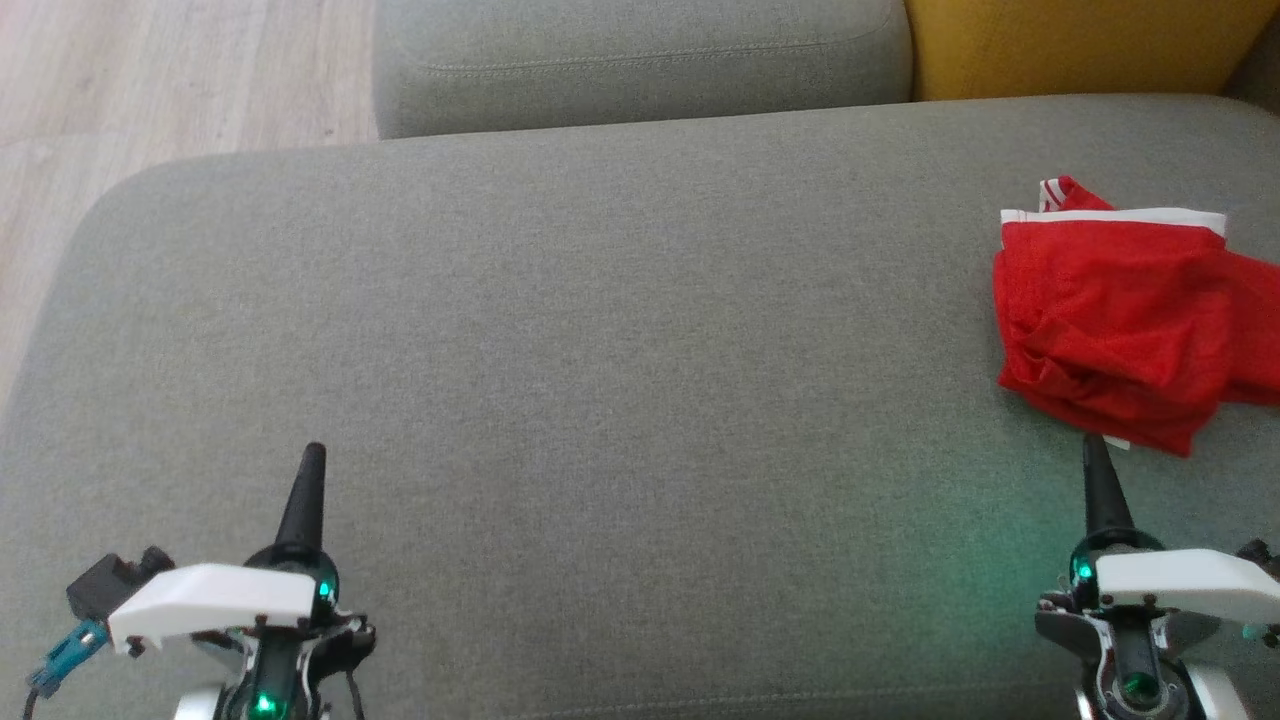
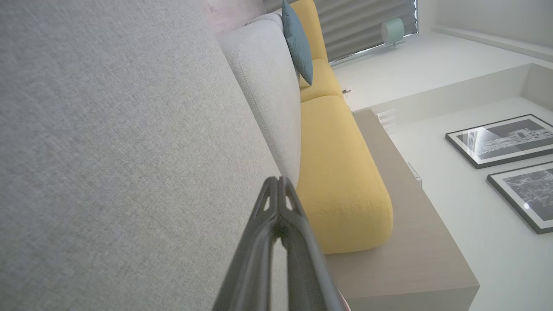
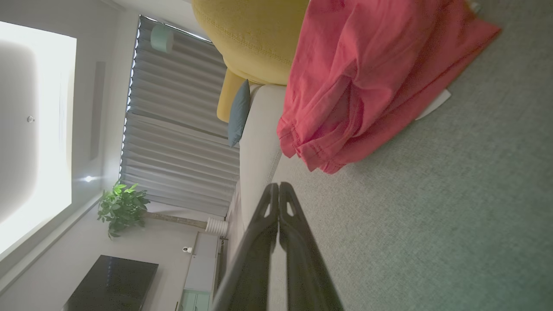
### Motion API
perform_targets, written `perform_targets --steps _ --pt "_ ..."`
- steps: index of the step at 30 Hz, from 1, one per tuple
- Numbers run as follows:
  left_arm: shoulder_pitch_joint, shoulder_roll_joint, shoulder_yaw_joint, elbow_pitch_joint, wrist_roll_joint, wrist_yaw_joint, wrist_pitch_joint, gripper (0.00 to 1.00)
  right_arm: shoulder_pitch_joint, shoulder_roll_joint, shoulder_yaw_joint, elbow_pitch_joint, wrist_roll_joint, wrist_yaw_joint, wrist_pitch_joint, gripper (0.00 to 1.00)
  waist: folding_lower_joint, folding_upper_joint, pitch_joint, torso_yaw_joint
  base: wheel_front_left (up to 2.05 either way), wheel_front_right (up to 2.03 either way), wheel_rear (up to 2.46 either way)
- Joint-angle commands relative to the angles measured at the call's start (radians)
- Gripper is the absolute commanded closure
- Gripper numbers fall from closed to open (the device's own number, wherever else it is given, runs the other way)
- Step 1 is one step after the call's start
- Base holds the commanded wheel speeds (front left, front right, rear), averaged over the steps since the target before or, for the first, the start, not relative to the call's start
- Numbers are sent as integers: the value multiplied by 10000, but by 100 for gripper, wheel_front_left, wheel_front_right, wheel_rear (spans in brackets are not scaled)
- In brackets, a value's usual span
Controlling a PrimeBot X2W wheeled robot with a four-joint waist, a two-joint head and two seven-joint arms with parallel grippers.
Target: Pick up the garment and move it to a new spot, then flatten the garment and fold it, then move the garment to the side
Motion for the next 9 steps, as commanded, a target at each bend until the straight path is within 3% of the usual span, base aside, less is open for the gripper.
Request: perform_targets --steps 1,9 --pt "-578 186 388 -243 -369 -101 85 100 -584 -164 72 -414 414 51 110 100 0 -1 -14 10 0 0 0" --pt "-623 188 602 -166 -1213 -193 317 100 -610 -163 -64 -435 1308 55 344 100 0 -1 -63 43 0 0 0"
